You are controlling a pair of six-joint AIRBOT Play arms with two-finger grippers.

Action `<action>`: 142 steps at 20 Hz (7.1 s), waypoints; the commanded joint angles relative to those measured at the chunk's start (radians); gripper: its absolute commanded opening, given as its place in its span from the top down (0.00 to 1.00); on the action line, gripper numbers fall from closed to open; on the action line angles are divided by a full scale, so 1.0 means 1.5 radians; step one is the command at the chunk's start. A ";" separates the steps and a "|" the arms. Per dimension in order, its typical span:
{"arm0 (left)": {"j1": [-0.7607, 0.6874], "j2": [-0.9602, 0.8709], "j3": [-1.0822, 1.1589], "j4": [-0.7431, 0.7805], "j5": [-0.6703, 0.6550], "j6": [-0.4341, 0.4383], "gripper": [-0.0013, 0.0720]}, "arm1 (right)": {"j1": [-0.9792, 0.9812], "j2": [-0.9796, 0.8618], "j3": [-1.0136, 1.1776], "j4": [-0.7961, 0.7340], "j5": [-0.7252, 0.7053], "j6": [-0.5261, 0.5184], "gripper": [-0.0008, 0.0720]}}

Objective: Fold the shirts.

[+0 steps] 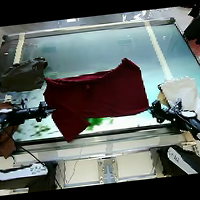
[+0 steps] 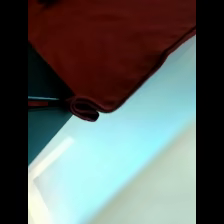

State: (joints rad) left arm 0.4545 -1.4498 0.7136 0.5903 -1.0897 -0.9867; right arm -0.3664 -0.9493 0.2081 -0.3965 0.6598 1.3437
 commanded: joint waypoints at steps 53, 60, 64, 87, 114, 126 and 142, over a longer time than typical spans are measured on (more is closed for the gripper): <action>-0.239 -0.112 0.625 0.596 0.141 -0.300 0.03 | 0.136 -0.396 0.964 -0.514 0.200 0.006 0.47; -0.043 0.205 0.130 0.504 0.046 -0.298 0.03 | -0.056 -0.123 0.636 -0.557 0.465 -0.071 0.47; 0.048 0.449 -0.221 0.378 0.051 -0.332 0.03 | -0.117 0.109 0.227 -0.451 0.276 -0.064 0.46; 0.087 0.217 -0.300 -0.053 0.075 0.008 0.96 | -0.122 0.153 0.232 -0.385 0.334 -0.054 0.46; 0.087 0.217 -0.300 -0.053 0.067 0.007 0.96 | -0.121 0.123 -0.034 -0.243 0.128 0.091 0.52; 0.087 0.344 -0.193 -0.123 -0.046 0.040 0.97 | -0.121 0.107 0.115 0.062 0.333 -0.230 0.98; -0.128 0.639 0.576 0.354 -0.027 -0.231 0.97 | -0.121 0.304 0.959 -0.438 0.478 -0.051 0.98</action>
State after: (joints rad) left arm 0.4561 -0.4267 1.3956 0.7925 -1.0821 -1.1885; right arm -0.5484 -0.4278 1.5318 -0.9432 1.3548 1.2476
